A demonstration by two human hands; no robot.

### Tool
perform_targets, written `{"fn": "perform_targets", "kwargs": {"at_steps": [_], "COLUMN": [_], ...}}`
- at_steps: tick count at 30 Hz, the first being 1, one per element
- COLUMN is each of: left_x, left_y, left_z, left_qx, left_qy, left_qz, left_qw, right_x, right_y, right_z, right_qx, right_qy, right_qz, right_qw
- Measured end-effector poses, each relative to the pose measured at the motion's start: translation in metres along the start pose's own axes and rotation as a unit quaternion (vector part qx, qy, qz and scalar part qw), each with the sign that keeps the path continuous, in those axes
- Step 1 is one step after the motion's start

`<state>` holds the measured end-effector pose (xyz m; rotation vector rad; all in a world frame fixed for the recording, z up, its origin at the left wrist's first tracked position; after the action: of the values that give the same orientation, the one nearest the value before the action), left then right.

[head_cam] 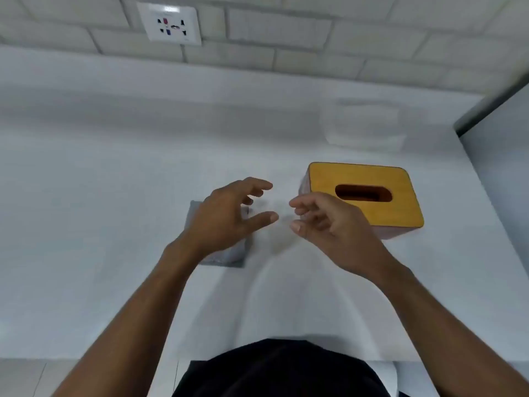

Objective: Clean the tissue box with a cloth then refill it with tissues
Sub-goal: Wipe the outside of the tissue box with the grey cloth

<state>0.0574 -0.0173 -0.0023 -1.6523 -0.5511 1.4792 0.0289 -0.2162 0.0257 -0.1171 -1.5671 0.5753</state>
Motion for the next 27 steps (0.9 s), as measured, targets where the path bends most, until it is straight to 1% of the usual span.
{"fn": "perform_targets", "kwargs": {"at_steps": [1, 2, 4, 5, 8, 10, 12, 14, 16, 20, 24, 26, 27], "left_x": [-0.001, 0.001, 0.014, 0.021, 0.057, 0.080, 0.096, 0.106, 0.113, 0.117, 0.112, 0.109, 0.107], "left_y": [0.002, 0.004, 0.012, 0.013, 0.015, 0.013, 0.013, 0.012, 0.011, 0.010, 0.016, 0.019, 0.021], "left_z": [-0.003, -0.007, -0.007, -0.006, -0.001, 0.003, 0.006, 0.008, 0.008, 0.007, 0.013, 0.015, 0.016], "left_qx": [0.019, 0.043, 0.105, 0.124, 0.149, 0.140, 0.134, 0.123, 0.104, 0.055, 0.062, 0.051, 0.039], "left_qy": [0.016, 0.026, 0.023, 0.010, -0.040, -0.061, -0.073, -0.086, -0.110, -0.147, -0.195, -0.223, -0.238], "left_qz": [-0.043, -0.120, -0.240, -0.277, -0.308, -0.311, -0.319, -0.329, -0.298, -0.145, -0.042, 0.017, 0.060], "left_qw": [0.999, 0.992, 0.965, 0.953, 0.939, 0.938, 0.935, 0.932, 0.943, 0.977, 0.978, 0.973, 0.969], "right_x": [-0.002, -0.007, -0.020, -0.024, -0.035, -0.040, -0.039, -0.037, -0.041, -0.057, -0.065, -0.062, -0.057], "right_y": [-0.004, -0.008, -0.009, -0.004, 0.031, 0.059, 0.086, 0.108, 0.123, 0.127, 0.117, 0.110, 0.107], "right_z": [0.000, -0.001, 0.002, 0.001, -0.002, -0.011, -0.025, -0.042, -0.057, -0.082, -0.081, -0.074, -0.069], "right_qx": [-0.004, -0.004, 0.004, 0.011, 0.041, 0.072, 0.089, 0.084, 0.074, 0.036, 0.025, -0.010, -0.028], "right_qy": [0.010, 0.033, 0.076, 0.086, 0.138, 0.150, 0.129, 0.101, 0.113, 0.142, 0.153, 0.128, 0.101], "right_qz": [-0.004, 0.002, 0.011, 0.014, 0.021, 0.074, 0.125, 0.160, 0.164, 0.147, 0.122, 0.127, 0.120], "right_qw": [1.000, 0.999, 0.997, 0.996, 0.989, 0.983, 0.980, 0.978, 0.977, 0.978, 0.980, 0.984, 0.987]}}
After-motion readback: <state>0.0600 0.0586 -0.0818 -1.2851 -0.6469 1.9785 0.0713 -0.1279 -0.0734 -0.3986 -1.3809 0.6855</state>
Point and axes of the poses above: each hand's wrist, its own z-axis away from the middle knuckle, its own y-axis out of the palm, x = y × z, the point moved 6 cm from there along -z, towards the middle knuckle, and after that the axes turned 15 degrees about -z, right-handed, at the moved point
